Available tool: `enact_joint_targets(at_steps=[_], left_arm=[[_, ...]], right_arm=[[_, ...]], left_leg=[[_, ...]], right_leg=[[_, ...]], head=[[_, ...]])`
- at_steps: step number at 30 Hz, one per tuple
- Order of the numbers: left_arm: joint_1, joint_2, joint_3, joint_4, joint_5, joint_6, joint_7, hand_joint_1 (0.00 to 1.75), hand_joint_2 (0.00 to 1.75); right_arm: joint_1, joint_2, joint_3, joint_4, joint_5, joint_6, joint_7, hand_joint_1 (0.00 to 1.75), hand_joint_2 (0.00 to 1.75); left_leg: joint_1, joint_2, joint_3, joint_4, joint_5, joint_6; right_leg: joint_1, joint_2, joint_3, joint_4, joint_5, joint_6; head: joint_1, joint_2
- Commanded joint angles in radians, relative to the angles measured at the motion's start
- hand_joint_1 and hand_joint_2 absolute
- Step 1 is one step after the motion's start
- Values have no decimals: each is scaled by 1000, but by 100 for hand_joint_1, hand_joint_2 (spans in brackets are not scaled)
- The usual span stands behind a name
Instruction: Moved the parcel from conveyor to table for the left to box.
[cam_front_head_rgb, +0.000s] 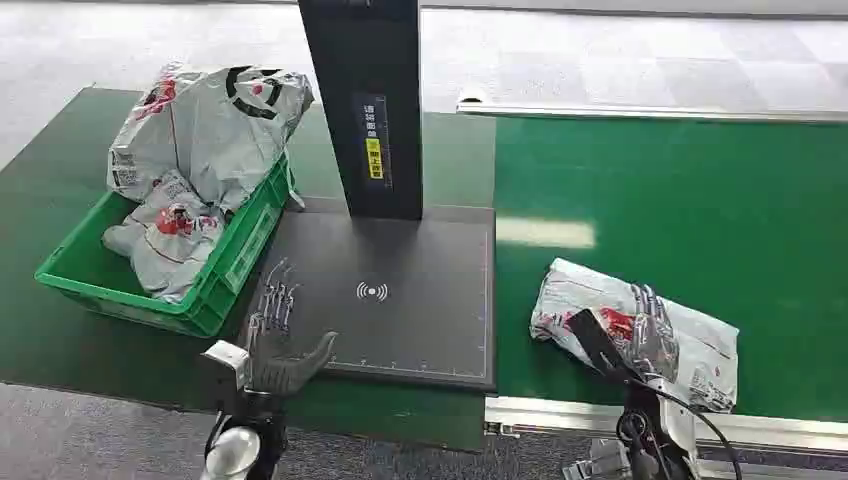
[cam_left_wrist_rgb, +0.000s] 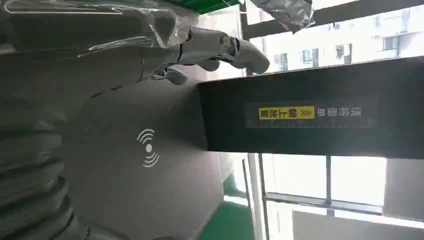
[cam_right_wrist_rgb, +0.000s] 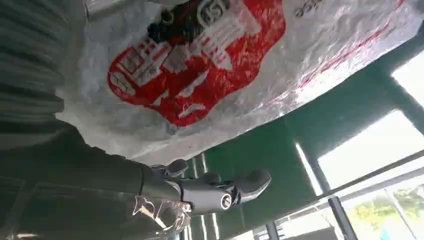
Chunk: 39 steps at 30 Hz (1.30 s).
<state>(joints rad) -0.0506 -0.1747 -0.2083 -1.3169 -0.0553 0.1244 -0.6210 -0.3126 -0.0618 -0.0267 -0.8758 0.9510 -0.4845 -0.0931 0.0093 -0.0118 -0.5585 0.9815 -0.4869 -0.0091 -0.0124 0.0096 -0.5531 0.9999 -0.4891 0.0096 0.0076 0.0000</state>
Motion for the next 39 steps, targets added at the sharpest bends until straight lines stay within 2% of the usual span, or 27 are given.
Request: enact_joint_targets(at_steps=[1, 7, 15, 16, 17, 25, 27, 31, 34, 36, 39], left_arm=[[-14, 29, -26, 41, 6, 7, 1, 0, 175], [-16, 30, -24, 30, 3, 18, 12, 0, 175], [-11, 31, -21, 21, 2, 23, 20, 0, 175], [-10, 31, -20, 19, 2, 24, 21, 0, 175], [-8, 32, -19, 17, 1, 25, 21, 0, 175], [5, 31, -10, 11, -3, 28, 18, 0, 175], [2, 29, -4, 10, -5, 30, 17, 0, 175], [2, 27, 3, 8, -7, 31, 16, 0, 175], [0, 26, 6, 4, -13, 35, 9, 0, 175], [9, 29, 10, -24, -31, 50, -8, 0, 175], [26, 41, 21, -92, -61, 69, -32, 0, 175]], right_arm=[[-175, -30, -79, 345, -4, -15, 15, 0, 175], [-185, -36, -91, 411, 2, -12, 60, 0, 175], [-190, -25, -105, 426, -17, -10, 31, 0, 175], [-191, -23, -112, 428, -27, -8, 19, 7, 175], [-189, -20, -116, 424, -36, -6, -1, 171, 175], [-186, 10, -134, 352, -121, 28, -112, 175, 175], [-178, 21, -127, 276, -174, 62, -157, 175, 175], [-152, 23, -90, 141, -231, 99, -174, 175, 175], [-117, 31, -61, 6, -283, 105, -203, 175, 175], [-36, 31, -3, -224, -301, 59, -278, 175, 175], [36, 15, 94, -508, -285, 54, -256, 175, 175]], left_leg=[[0, 2, 1, -1, 1, 0], [0, 1, 2, -1, 0, 0], [0, 0, 2, -1, 1, 0], [0, 0, 1, 0, 1, 0], [0, 0, 1, 0, 0, 0], [0, 2, 3, -1, 0, 0], [0, 3, 2, -1, 1, 0], [0, 3, 1, 0, 0, 0], [0, 1, 1, 0, 0, 0], [0, 1, 1, 0, 0, 0], [0, 2, 0, 1, 0, 0]], right_leg=[[0, 0, 1, -1, 1, 0], [0, 0, 2, -1, 0, 0], [0, -1, 3, -2, 1, 0], [0, -1, 2, -1, 1, 0], [0, -1, 2, -1, 0, 0], [0, 0, 3, -1, 1, 0], [0, 1, 2, -1, 1, -1], [0, 2, 1, 0, 1, 0], [0, 0, 1, 0, 1, 0], [0, 0, 1, 0, 1, 0], [0, 1, -1, 1, 0, 0]], head=[[0, 0], [0, 0], [0, 0], [0, 0], [0, 0], [0, 0], [0, 0], [0, 0], [0, 0], [0, 0], [0, 0]])
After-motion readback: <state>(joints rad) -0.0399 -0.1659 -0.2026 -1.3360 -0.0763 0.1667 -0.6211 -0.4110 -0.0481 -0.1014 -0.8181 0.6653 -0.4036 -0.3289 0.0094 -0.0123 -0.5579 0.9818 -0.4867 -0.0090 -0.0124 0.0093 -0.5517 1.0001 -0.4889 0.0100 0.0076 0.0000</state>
